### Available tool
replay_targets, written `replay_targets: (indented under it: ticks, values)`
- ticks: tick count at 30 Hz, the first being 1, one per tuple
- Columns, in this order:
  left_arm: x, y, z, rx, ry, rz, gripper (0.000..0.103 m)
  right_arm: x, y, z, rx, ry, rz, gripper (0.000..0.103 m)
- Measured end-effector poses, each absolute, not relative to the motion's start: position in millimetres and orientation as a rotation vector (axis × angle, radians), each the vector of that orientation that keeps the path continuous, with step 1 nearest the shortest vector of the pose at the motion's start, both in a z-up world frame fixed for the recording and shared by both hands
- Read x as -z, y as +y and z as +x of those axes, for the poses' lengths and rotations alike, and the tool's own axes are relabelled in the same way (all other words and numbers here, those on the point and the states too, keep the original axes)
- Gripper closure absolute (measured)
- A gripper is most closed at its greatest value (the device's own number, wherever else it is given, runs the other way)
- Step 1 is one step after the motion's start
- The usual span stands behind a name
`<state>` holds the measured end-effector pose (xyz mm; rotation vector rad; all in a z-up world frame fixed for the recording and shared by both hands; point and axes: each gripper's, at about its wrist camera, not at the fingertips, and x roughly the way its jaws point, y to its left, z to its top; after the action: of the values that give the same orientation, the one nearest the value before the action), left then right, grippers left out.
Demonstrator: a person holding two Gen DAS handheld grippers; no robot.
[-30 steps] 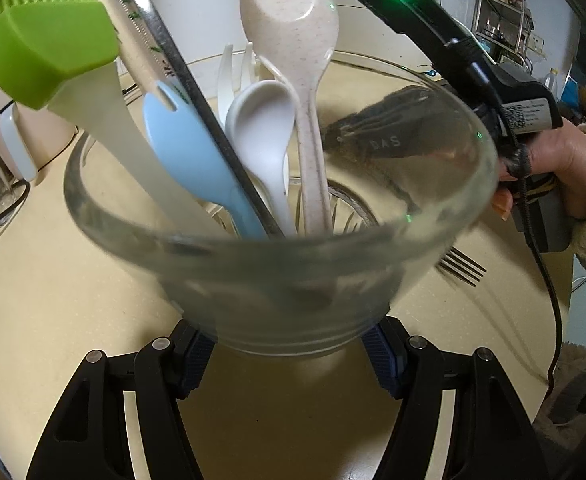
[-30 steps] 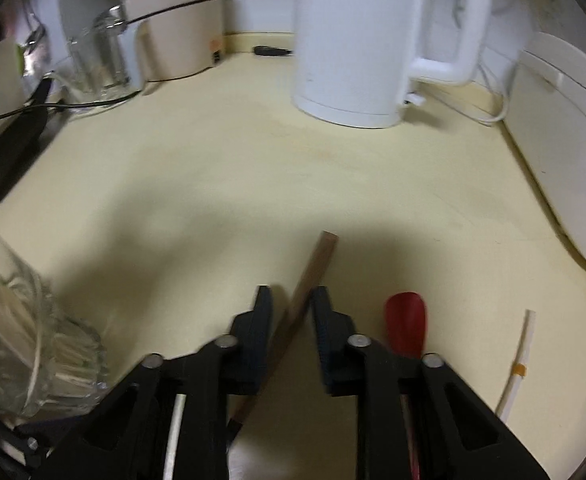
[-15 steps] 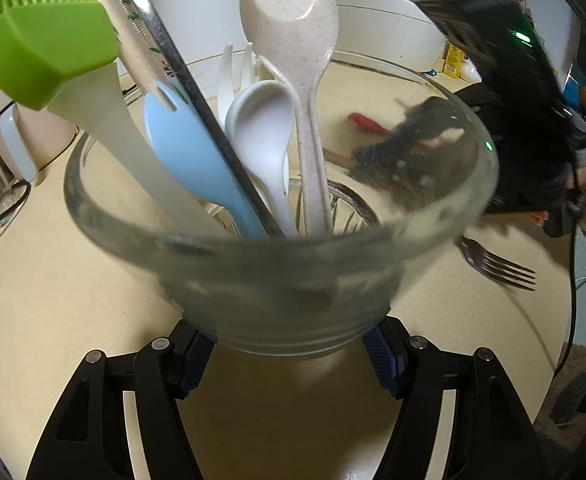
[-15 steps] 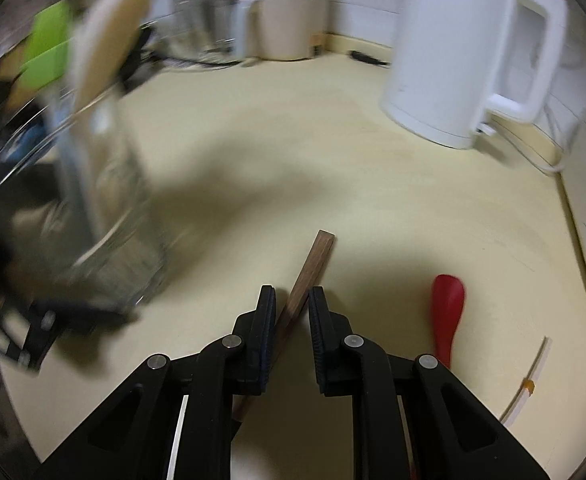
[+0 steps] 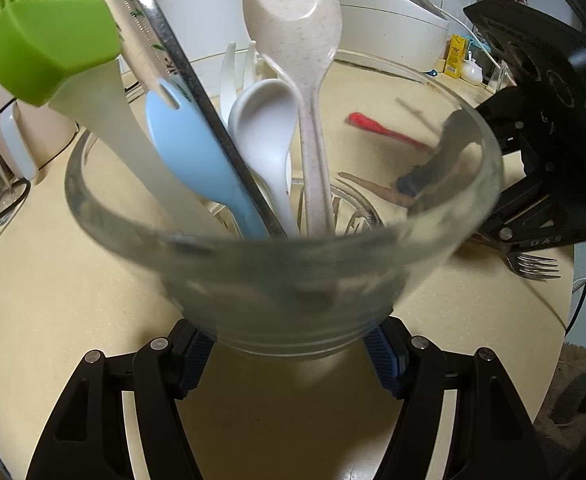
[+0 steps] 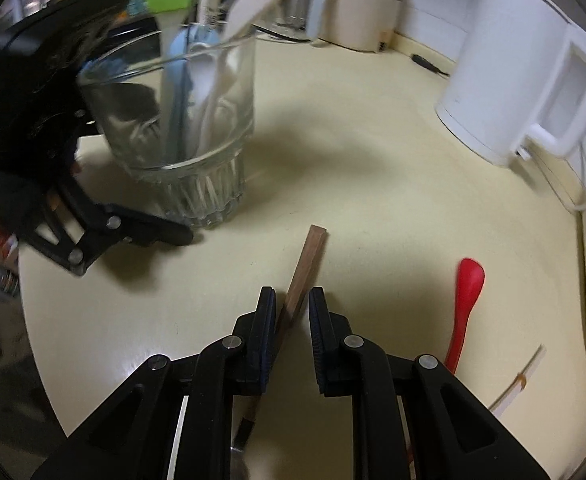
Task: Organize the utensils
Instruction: 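Lower the right gripper onto the wooden fork handle, then close the right gripper on the wooden fork handle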
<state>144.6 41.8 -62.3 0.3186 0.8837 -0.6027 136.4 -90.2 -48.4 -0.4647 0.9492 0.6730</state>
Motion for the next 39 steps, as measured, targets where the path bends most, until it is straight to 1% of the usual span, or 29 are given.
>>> replay_targets:
  ticks: [8, 11, 16, 23, 26, 28, 31, 39]
  values:
    - [63.6, 43.1, 148.0, 0.600, 0.882, 0.322, 0.030, 47.8, -84.5, 150.1, -0.509, 0.982, -0.306, 0.083]
    - [63.6, 43.4, 148.3, 0.601, 0.883, 0.319, 0.030, 47.4, -83.7, 157.7, -0.439, 1.022, -0.240, 0.080]
    - [63.4, 44.5, 147.9, 0.602, 0.884, 0.318, 0.030, 47.6, -76.2, 160.2, -0.324, 1.063, -0.212, 0.078]
    - [63.4, 44.2, 147.6, 0.601, 0.882, 0.321, 0.030, 48.2, -77.8, 156.0, -0.345, 1.034, -0.218, 0.078]
    - [63.0, 43.4, 147.4, 0.601, 0.882, 0.321, 0.030, 48.9, -81.3, 153.5, -0.383, 1.025, -0.226, 0.081]
    - [62.9, 43.6, 147.6, 0.600, 0.882, 0.322, 0.030, 49.7, -80.4, 153.4, -0.418, 1.017, -0.246, 0.088]
    - [62.8, 43.3, 147.7, 0.599, 0.880, 0.324, 0.030, 50.1, -76.7, 149.0, -0.475, 0.995, -0.313, 0.092]
    - [62.8, 41.9, 147.3, 0.598, 0.878, 0.327, 0.030, 48.3, -75.7, 134.1, -0.646, 0.973, -0.526, 0.092]
